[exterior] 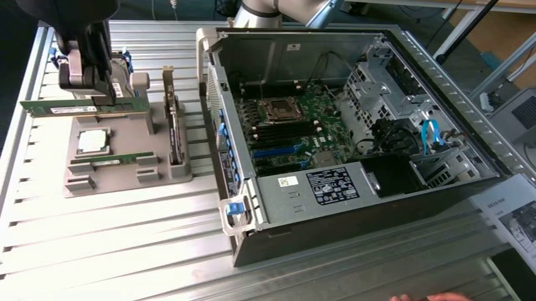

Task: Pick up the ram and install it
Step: 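Pick up the ram and move it above insertion slot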

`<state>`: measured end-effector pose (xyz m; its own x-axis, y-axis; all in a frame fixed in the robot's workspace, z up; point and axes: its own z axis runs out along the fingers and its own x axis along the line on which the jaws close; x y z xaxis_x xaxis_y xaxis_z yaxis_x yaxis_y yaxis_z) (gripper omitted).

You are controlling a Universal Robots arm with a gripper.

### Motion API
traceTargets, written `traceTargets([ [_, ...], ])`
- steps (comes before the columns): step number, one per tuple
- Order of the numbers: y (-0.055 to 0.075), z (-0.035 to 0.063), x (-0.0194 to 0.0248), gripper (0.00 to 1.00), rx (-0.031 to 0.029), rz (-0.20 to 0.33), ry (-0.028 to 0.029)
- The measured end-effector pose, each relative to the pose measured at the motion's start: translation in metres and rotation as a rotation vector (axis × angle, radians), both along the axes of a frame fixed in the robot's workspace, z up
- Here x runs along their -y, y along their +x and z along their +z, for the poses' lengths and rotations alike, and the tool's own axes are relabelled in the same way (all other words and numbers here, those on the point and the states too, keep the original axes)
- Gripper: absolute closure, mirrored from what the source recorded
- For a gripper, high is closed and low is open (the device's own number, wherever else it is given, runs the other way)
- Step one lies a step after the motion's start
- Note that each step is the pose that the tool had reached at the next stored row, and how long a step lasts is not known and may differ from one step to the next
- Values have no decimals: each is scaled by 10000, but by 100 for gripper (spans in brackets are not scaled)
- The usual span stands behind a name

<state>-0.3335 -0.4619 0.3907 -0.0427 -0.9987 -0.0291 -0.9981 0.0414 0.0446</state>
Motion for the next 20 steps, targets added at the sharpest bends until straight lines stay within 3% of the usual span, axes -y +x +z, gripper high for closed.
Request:
traceTargets([
  [20,317,15,0,88,0,1,0],
])
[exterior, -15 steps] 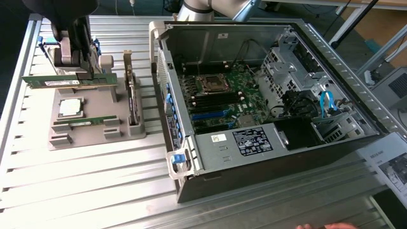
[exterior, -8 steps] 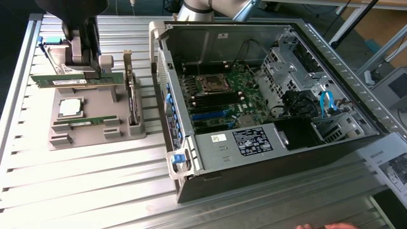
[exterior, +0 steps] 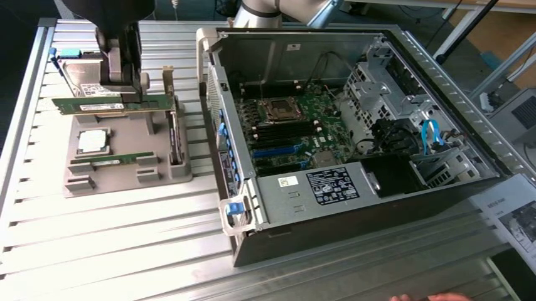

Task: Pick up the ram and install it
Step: 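Pick up the ram and move it above insertion slot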

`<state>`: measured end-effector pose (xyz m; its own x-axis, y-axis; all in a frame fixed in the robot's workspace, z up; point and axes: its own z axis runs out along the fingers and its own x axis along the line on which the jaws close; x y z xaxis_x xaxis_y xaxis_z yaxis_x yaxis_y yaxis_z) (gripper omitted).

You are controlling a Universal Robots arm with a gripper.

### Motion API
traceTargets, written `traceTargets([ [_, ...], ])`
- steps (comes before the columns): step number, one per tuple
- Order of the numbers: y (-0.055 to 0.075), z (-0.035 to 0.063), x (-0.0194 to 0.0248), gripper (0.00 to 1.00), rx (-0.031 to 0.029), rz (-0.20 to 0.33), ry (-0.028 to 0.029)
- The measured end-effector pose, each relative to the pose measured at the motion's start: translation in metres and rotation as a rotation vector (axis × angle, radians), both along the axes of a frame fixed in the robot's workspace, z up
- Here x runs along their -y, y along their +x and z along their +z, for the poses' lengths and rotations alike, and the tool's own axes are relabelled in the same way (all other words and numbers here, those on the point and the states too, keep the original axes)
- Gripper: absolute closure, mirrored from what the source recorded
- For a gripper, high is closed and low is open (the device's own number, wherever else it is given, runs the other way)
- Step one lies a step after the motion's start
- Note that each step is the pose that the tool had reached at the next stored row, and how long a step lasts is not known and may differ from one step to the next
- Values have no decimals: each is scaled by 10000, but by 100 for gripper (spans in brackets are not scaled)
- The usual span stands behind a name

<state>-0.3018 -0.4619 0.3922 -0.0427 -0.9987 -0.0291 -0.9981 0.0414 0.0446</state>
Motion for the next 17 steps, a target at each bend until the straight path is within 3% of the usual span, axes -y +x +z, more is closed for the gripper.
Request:
traceTargets([
  [17,238,5,0,88,-1,0,1],
])
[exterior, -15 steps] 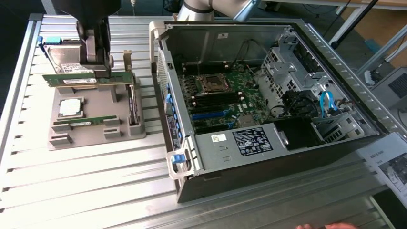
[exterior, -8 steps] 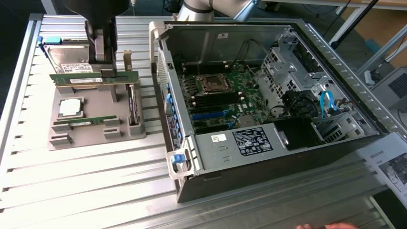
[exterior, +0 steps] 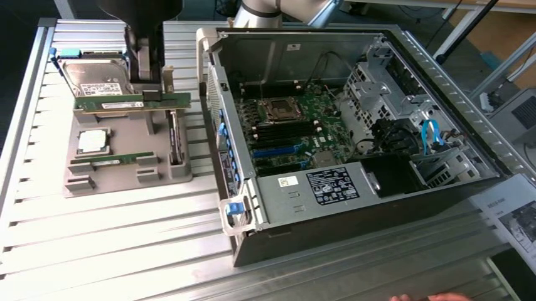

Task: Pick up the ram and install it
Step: 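Pick up the ram and move it above insertion slot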

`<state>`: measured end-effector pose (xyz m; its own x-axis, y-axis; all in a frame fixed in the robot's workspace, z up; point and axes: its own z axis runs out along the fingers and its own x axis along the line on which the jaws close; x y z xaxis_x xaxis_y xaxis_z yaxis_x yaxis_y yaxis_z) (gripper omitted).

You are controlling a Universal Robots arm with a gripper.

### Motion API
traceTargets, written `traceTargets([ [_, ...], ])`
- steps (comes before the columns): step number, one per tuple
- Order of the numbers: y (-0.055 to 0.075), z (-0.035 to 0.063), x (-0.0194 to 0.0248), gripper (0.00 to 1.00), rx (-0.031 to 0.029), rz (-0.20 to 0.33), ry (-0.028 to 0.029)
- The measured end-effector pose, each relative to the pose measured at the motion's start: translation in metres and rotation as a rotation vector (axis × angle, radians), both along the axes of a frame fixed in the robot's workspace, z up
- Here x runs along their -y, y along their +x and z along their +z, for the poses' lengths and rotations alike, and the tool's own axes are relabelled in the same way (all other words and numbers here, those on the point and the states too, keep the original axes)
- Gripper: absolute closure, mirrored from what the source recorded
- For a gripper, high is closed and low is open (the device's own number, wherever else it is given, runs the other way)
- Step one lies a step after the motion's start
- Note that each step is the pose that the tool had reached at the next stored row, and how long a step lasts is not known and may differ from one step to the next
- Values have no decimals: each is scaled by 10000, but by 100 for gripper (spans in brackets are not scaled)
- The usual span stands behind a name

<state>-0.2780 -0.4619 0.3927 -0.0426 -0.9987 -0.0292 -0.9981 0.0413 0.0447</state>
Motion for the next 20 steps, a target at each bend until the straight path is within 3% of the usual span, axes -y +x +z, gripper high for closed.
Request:
traceTargets([
  [20,372,1,0,88,-3,-1,-1],
])
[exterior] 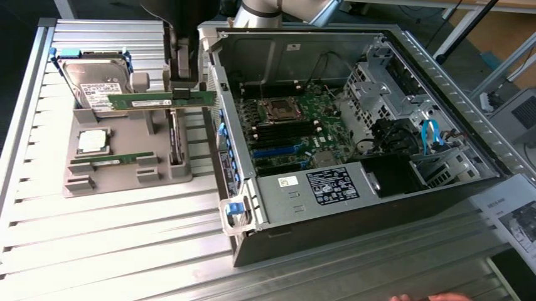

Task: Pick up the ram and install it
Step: 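Pick up the ram and move it above insertion slot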

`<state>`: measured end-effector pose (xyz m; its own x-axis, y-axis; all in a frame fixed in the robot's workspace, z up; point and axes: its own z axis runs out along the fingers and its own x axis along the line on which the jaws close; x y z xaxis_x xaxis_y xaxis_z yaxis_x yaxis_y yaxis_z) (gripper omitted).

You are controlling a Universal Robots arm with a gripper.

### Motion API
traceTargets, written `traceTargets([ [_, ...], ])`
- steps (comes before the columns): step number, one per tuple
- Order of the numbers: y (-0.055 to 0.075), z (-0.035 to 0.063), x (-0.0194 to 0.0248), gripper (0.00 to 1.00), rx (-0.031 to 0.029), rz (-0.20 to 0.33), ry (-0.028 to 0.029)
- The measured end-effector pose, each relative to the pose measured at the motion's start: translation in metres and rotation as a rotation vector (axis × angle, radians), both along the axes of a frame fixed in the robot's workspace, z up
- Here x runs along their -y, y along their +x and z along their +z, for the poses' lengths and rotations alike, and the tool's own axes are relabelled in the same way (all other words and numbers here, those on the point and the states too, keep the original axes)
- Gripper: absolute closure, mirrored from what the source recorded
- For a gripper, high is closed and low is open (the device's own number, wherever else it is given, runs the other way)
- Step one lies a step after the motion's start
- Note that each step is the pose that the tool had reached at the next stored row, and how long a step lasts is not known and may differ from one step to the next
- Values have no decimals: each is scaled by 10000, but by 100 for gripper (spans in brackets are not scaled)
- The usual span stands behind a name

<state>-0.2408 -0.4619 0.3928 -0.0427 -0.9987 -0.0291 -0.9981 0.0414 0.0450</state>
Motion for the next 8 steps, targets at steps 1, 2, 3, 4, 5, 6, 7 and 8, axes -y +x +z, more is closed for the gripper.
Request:
traceTargets([
  [1,19,0,0,88,-1,0,-1],
  [2,38,0,0,88,0,0,0],
  [3,57,0,0,88,-1,0,0],
  [4,78,0,0,88,-1,0,0],
  [5,98,0,0,88,-1,1,0],
  [6,126,0,0,88,-1,1,0],
  [7,145,0,0,88,-1,1,0],
  [8,167,0,0,88,-1,0,0],
])
